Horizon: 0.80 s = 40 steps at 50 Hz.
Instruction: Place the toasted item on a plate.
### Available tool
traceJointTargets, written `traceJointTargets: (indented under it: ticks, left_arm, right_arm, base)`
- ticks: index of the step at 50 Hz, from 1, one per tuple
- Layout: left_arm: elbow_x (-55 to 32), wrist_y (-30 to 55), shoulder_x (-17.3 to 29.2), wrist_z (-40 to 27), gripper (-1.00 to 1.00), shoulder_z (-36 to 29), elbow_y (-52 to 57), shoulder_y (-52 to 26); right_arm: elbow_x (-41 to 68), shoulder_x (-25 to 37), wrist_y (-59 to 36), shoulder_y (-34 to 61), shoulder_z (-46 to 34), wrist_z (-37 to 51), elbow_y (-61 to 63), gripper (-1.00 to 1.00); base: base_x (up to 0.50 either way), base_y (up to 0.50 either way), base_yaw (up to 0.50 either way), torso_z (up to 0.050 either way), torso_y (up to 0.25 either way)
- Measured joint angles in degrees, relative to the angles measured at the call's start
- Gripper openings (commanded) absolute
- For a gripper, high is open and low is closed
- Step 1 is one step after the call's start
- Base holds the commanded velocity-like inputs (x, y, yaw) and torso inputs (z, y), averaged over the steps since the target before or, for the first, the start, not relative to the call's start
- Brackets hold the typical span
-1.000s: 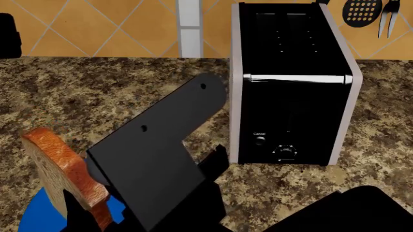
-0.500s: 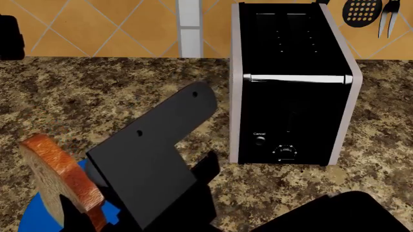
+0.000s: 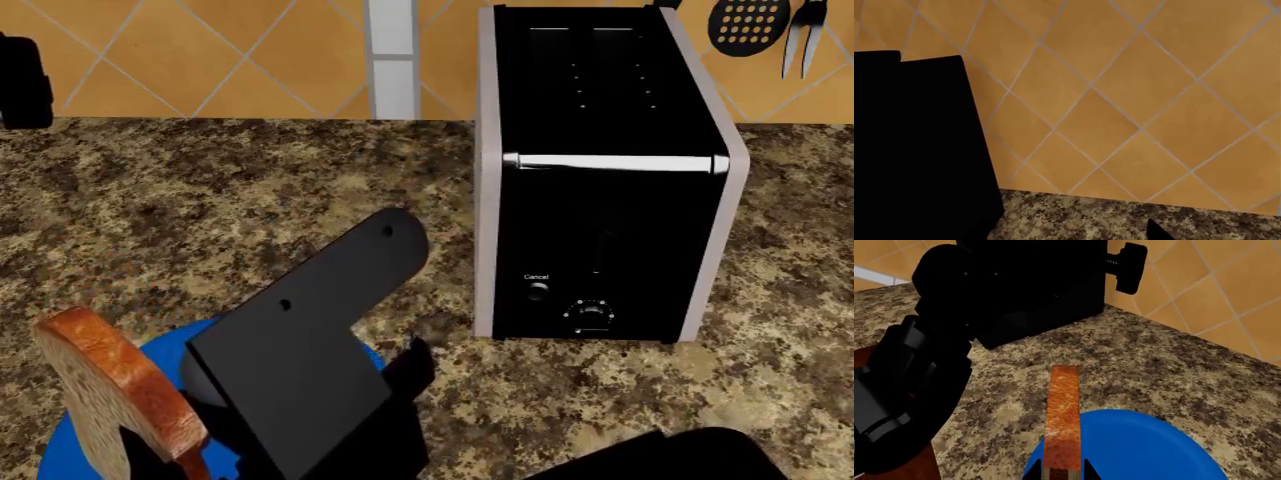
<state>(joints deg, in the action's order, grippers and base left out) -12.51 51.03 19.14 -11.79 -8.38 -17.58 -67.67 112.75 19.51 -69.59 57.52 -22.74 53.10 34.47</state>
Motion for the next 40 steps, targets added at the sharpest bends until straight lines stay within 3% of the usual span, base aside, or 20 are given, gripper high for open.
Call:
traceJointTargets:
  ticks: [40]
  left_arm:
    - [-0.12,-0.16,0.52,-0.29,1.00,-0.55,-0.03,0.81]
  right_arm:
    - [-12.44,-0.44,-1.71,-6.29,-0.89,-10.87,-1.75,-1.00]
  base:
    - [0.00,0.00,0.00,0.000,0.000]
